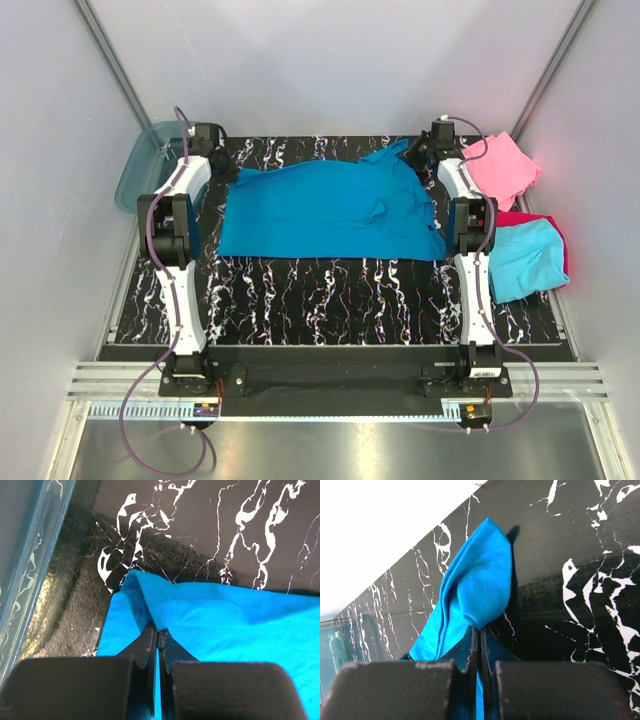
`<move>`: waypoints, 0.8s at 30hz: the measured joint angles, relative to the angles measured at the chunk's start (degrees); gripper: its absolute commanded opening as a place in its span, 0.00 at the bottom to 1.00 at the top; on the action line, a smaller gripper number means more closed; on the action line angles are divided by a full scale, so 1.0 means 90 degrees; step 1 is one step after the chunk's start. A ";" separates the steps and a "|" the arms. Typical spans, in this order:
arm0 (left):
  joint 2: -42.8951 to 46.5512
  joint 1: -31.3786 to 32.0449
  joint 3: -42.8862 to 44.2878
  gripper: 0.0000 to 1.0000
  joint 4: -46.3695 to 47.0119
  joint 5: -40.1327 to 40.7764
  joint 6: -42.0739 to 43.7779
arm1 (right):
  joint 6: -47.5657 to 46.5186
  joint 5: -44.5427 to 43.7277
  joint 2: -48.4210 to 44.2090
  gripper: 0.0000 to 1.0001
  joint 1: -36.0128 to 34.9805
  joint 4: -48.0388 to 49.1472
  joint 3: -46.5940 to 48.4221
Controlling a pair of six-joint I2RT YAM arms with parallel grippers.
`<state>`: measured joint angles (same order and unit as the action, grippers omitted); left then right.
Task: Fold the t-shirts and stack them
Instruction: Fold the tshirt
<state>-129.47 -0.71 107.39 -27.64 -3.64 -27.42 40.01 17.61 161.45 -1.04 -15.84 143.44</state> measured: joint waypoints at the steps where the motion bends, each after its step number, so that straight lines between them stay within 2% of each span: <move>1: 0.0000 0.0000 0.0000 0.00 0.0019 0.0000 0.0000 | -0.0002 -0.0017 -0.0019 0.00 0.0007 0.0024 -0.0041; 18: 0.0274 0.0000 -0.0437 0.00 0.0627 -0.0095 -0.0131 | -0.0141 -0.0017 -0.0588 0.00 0.0027 0.1003 -0.1307; 24: 0.0347 0.0000 -0.0442 0.00 0.0794 -0.0131 -0.0153 | -0.0277 -0.0039 -0.1234 0.00 0.0036 0.2035 -0.2669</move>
<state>-126.34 -0.71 103.42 -20.49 -4.82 -28.80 37.52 17.26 150.34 -0.71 2.48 119.42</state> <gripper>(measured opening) 0.012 0.018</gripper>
